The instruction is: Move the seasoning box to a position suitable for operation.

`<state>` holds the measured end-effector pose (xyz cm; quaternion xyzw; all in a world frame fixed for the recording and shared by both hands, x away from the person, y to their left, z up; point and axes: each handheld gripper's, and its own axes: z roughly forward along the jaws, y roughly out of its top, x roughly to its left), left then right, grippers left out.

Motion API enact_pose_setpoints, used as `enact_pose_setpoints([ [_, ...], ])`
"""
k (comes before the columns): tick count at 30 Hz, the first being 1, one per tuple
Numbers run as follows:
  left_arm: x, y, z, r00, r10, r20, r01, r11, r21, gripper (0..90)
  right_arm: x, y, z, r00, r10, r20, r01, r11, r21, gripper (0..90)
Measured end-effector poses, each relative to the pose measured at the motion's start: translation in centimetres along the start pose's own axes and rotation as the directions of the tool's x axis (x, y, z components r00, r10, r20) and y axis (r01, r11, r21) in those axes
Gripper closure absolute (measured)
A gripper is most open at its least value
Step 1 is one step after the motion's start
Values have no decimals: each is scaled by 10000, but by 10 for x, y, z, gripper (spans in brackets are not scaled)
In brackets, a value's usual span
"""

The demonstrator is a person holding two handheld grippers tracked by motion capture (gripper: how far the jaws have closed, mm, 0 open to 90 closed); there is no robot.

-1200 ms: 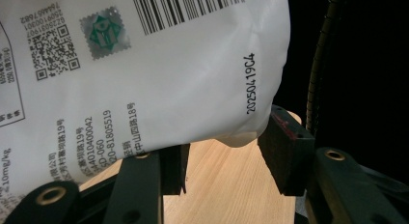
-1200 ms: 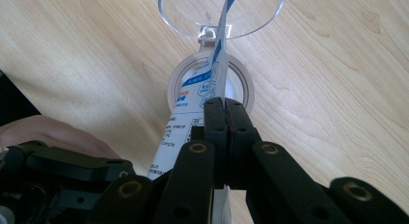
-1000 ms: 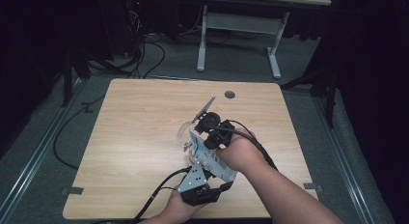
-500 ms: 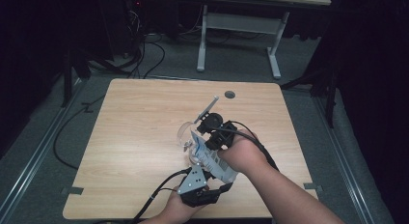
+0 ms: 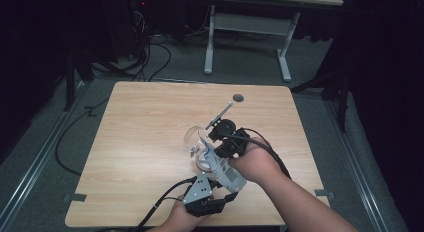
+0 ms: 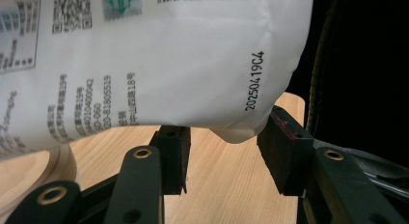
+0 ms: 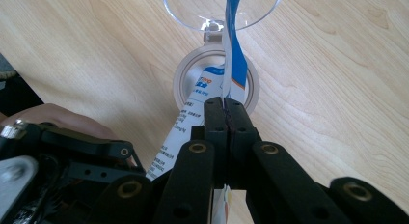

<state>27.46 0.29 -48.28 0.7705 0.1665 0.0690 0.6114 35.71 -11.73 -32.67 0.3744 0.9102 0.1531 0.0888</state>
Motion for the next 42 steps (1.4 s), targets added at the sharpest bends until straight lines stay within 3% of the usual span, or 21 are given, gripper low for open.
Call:
enact_pose_setpoints([
  [10,4,-12,4,9999,83,-92,-79,9992,404,561,0,-6,0,9997,241,-87,-242,9997,-9,898],
  [26,13,-31,16,9993,-119,-357,154,9949,999,567,-2,-19,-1,9982,576,-136,-574,9983,122,897],
  [42,16,-35,17,9985,-216,-501,274,9927,1174,568,-3,-23,0,9977,669,-147,-667,9977,152,897],
])
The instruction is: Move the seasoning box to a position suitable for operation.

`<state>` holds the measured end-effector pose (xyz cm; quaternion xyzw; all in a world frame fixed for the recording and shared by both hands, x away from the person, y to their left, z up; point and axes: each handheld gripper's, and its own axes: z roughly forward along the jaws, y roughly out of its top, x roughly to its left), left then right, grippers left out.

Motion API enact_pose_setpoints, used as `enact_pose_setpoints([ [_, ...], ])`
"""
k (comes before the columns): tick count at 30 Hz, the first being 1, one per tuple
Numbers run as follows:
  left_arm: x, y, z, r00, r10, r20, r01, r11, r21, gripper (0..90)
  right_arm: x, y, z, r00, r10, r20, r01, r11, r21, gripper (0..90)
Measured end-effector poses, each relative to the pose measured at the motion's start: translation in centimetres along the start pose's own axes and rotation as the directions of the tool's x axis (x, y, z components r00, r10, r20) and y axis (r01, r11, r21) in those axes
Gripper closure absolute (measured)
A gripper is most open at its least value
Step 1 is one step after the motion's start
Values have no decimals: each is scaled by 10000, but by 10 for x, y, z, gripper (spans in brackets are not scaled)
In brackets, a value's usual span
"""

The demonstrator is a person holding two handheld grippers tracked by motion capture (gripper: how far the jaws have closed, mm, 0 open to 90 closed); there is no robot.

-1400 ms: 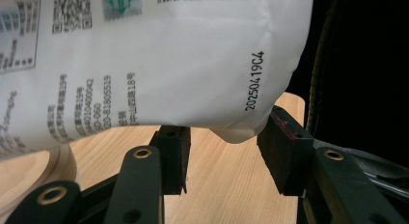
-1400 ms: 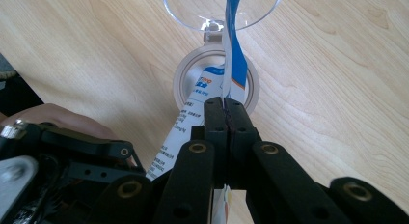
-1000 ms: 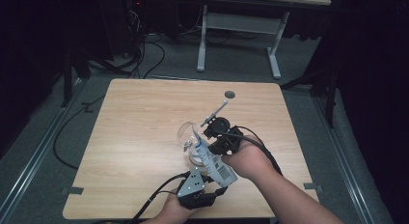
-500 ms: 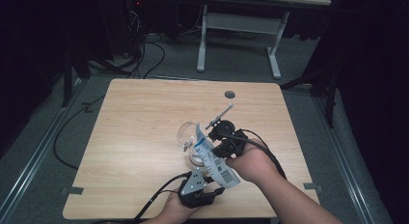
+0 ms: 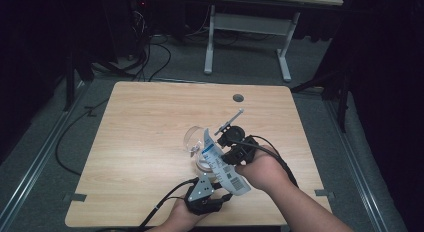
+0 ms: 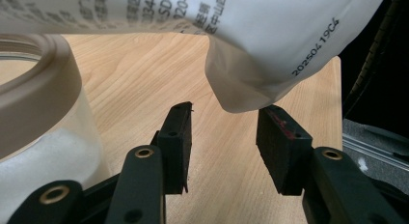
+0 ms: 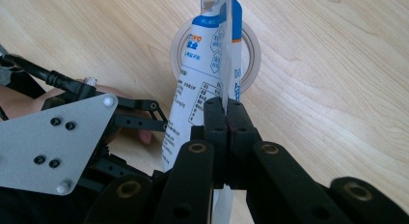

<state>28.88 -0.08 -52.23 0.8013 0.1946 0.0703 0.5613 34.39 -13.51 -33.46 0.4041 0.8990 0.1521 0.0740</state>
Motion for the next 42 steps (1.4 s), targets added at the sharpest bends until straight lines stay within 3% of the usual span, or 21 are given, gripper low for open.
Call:
enact_pose_setpoints([
  [3,2,-1,0,9999,-110,7,110,9999,27,568,0,-1,-1,10000,33,18,-33,10000,27,896],
  [16,-3,-1,-4,9997,238,-56,-237,9996,133,564,1,3,-3,10000,40,9,-40,9997,-231,899],
  [20,-3,-2,-14,9983,514,-256,-509,9985,215,561,0,4,-4,9999,-94,54,95,9997,-215,899],
  [25,12,-8,-37,9971,383,-657,-368,9990,245,561,-2,2,-3,9999,-126,89,127,9998,-164,899],
  [31,41,-13,-73,9885,176,-1499,-173,9998,33,551,-3,0,-2,9999,-172,7,172,9997,-164,899],
  [34,60,-20,-93,9785,-198,-2055,200,9998,-8,551,-4,-1,-2,9998,-216,14,216,9997,-113,899],
  [37,71,-24,-110,9692,-503,-2412,474,9987,-175,550,-5,0,-5,9999,-155,44,155,9998,-85,899],
  [42,82,-29,-122,9590,-766,-2730,713,9970,-292,545,-12,-2,-12,9999,-114,117,117,9996,-275,899],
])
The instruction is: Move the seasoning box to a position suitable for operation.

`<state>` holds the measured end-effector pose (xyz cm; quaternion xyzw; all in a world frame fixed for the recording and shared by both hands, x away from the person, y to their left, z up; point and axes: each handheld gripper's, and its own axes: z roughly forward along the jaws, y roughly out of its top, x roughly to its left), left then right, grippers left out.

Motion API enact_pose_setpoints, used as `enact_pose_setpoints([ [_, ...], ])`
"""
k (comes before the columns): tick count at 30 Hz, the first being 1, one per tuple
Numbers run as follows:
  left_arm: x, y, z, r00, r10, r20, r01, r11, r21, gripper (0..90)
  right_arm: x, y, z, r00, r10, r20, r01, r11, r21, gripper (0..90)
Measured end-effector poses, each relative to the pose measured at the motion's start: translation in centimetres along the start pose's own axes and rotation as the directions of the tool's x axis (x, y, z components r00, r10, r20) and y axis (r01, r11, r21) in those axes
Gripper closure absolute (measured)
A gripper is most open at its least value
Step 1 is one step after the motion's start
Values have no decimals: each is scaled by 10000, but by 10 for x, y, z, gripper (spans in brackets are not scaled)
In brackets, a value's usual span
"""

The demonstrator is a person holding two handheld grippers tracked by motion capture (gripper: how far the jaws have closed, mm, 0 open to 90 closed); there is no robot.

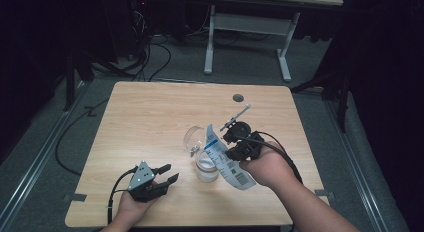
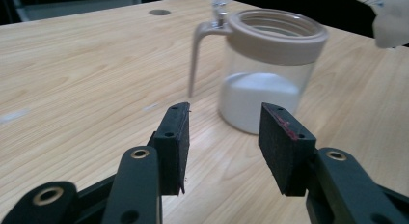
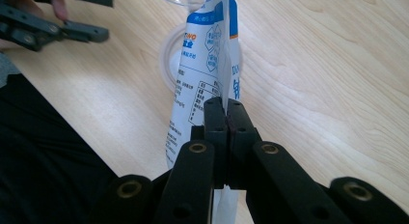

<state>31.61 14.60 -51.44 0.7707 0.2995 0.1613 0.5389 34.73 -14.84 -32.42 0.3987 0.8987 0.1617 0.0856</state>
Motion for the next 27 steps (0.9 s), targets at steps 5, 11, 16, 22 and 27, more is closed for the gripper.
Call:
enact_pose_setpoints([
  [5,5,-1,-3,9998,-144,-139,143,9999,-73,543,-12,-8,2,9994,273,190,-275,9996,108,899],
  [11,9,-2,-4,9995,-227,-212,226,9997,-52,538,-30,-19,8,9972,607,446,-616,9980,173,899],
  [16,10,-2,-3,9996,-179,-216,178,9998,-31,536,-46,-29,16,9938,896,657,-917,9954,291,899],
  [22,13,-3,-4,9992,-232,-314,232,9997,-6,536,-64,-41,26,9880,1274,876,-1312,9906,397,900],
  [27,14,-4,-4,9989,-261,-382,261,9997,8,536,-77,-49,33,9839,1537,915,-1588,9860,505,899],
])
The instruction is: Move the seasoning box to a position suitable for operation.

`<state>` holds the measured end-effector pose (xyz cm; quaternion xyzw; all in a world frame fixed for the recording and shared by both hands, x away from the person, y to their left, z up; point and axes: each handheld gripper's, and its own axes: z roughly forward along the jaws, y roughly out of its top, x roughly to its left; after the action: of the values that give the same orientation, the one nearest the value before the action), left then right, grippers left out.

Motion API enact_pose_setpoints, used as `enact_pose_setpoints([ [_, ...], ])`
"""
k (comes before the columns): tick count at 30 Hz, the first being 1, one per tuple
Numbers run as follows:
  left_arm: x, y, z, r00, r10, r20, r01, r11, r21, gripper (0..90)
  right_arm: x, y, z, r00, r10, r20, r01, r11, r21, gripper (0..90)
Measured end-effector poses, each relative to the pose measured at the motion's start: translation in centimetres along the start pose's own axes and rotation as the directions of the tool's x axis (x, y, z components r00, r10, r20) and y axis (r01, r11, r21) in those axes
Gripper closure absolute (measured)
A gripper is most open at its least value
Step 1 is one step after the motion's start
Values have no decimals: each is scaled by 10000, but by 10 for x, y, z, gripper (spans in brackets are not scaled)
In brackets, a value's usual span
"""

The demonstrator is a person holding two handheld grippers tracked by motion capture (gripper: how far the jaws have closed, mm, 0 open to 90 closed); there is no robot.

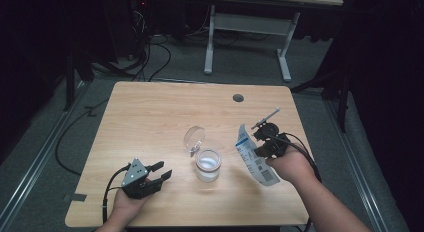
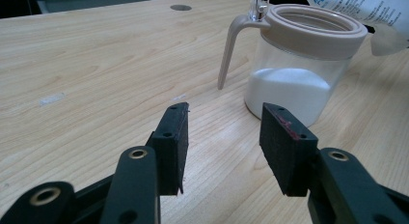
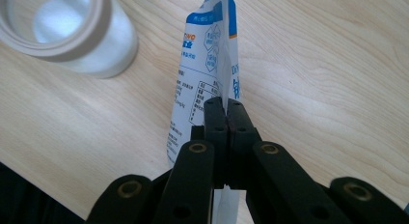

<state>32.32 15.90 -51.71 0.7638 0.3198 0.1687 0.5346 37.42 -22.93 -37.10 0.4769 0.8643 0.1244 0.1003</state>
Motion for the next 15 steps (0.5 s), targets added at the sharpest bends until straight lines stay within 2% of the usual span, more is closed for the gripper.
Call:
enact_pose_setpoints([
  [8,2,1,-1,9999,-149,60,149,9999,-66,535,-17,-5,12,9995,281,130,-284,9993,223,899],
  [15,2,1,-1,9998,-149,97,150,9999,-76,535,-31,-9,21,9972,579,469,-602,9970,478,899],
])
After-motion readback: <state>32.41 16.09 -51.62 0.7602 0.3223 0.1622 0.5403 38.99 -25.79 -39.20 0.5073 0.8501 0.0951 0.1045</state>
